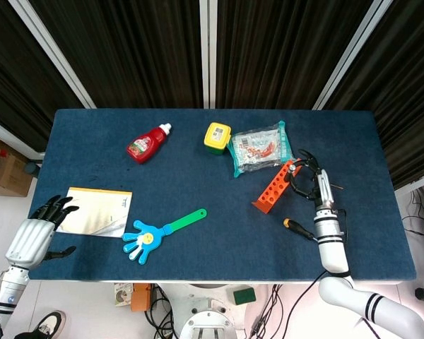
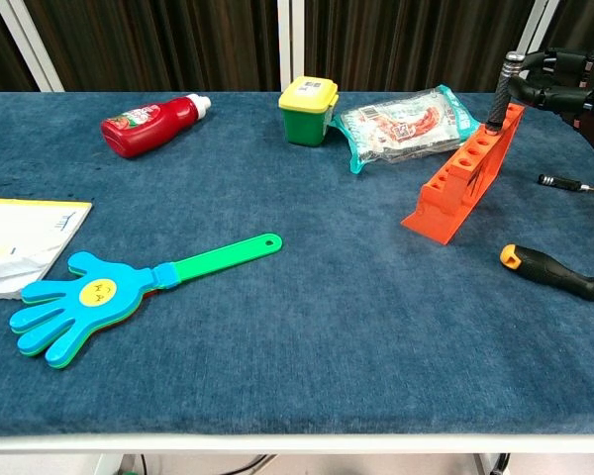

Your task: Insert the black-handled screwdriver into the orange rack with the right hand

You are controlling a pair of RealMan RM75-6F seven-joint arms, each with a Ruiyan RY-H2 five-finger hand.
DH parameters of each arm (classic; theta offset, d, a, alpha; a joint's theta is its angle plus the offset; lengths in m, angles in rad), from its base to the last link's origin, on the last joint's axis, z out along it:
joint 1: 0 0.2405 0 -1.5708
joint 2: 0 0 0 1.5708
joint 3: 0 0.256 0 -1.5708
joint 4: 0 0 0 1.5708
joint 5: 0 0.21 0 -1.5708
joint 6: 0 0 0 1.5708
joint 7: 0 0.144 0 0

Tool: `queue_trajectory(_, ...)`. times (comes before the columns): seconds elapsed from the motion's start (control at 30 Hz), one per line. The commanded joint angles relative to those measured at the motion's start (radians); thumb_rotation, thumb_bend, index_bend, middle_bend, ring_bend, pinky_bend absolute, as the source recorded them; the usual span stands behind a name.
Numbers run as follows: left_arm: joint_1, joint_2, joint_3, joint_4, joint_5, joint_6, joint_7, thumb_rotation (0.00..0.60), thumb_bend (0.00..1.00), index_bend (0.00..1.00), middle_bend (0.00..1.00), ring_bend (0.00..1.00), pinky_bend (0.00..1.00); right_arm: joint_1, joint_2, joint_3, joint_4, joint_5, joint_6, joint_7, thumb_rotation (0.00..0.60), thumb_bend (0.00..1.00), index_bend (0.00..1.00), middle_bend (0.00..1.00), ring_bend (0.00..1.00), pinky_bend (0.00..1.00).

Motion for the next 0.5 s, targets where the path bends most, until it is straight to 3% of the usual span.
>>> queue_trajectory(0.03, 0.0, 0.0, 0.0, 0.0, 0.0, 0.0, 0.0, 0.6, 0.01, 0.22, 0.11, 0.04, 0.23, 0.0, 0.003, -0.002, -0.001, -0.003, -0.003, 0.001, 0.6, 0.4, 0.72, 0.1, 0.0, 0.0)
queue_trajectory(0.3, 0.001, -0.001, -0.002, -0.004, -0.005, 0.0, 0.009, 0.6, 0.02, 0.22, 0.11, 0.04, 0.23, 0.0, 0.027, -0.011, -0.008, -0.019, -0.031, 0.02, 0.6, 0.29, 0.48, 0.09, 0.0, 0.0)
queue_trajectory(0.5, 0.001, -0.001, -0.001, -0.004, -0.003, 0.0, 0.009, 0.6, 0.02, 0.22, 0.11, 0.04, 0.23, -0.01, 0.045, -0.013, -0.021, -0.026, -0.032, 0.04, 0.6, 0.23, 0.38, 0.08, 0.0, 0.0)
